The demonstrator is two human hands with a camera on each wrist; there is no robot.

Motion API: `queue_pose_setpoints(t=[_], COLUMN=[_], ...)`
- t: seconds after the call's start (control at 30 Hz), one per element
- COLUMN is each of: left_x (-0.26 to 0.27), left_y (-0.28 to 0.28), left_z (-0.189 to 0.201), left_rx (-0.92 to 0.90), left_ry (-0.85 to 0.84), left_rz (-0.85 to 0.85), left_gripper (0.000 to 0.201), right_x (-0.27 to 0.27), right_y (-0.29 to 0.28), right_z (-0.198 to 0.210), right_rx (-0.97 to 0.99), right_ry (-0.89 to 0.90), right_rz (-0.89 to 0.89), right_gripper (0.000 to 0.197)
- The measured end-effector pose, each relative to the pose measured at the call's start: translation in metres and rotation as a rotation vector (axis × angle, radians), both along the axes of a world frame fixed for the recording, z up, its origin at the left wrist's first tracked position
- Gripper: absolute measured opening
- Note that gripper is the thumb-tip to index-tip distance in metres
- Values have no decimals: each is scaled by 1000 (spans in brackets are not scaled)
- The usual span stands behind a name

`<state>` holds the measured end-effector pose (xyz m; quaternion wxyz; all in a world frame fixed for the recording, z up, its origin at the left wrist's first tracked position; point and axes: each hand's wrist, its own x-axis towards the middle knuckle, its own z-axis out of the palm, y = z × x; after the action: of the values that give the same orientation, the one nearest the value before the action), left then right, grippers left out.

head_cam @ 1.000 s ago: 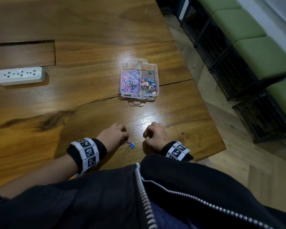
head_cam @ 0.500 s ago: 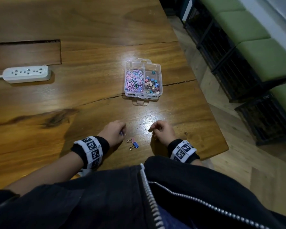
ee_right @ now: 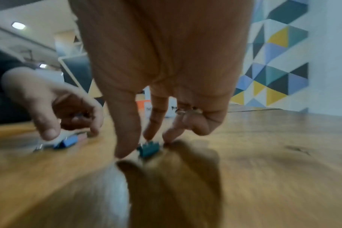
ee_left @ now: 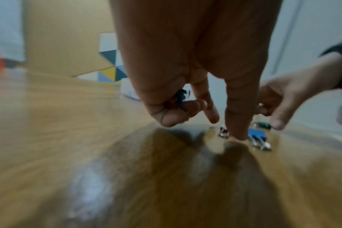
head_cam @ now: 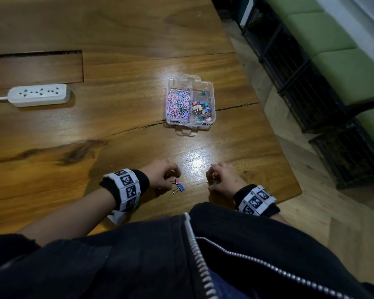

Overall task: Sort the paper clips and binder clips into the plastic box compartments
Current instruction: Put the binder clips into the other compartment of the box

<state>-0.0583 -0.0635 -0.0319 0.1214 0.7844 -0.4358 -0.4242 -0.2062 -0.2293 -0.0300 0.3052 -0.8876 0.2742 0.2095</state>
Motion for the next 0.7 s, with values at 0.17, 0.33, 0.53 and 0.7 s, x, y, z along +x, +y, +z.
queue_pose_setpoints(t=[0.17,0.33,0.53,0.7], left_x=[-3,-4,0,-7], left_y=[4,8,8,1], left_z=[-1,-4,-3,-8], left_rx=[-22,-95,-110,-48], left_ry=[-119,-134,-30,-198], left_rz=[-79,-52,28,-68], left_gripper=[26,12,31,27], right_x=[-5,5,25,29], right_y=[8,14,38,54], right_z=[-6,2,12,-6], right_rx=[36,549,611,96], right_ry=[-88,-232,-121,-58], right_rz=[-60,-467,-294,196], right_gripper=[5,21,22,26])
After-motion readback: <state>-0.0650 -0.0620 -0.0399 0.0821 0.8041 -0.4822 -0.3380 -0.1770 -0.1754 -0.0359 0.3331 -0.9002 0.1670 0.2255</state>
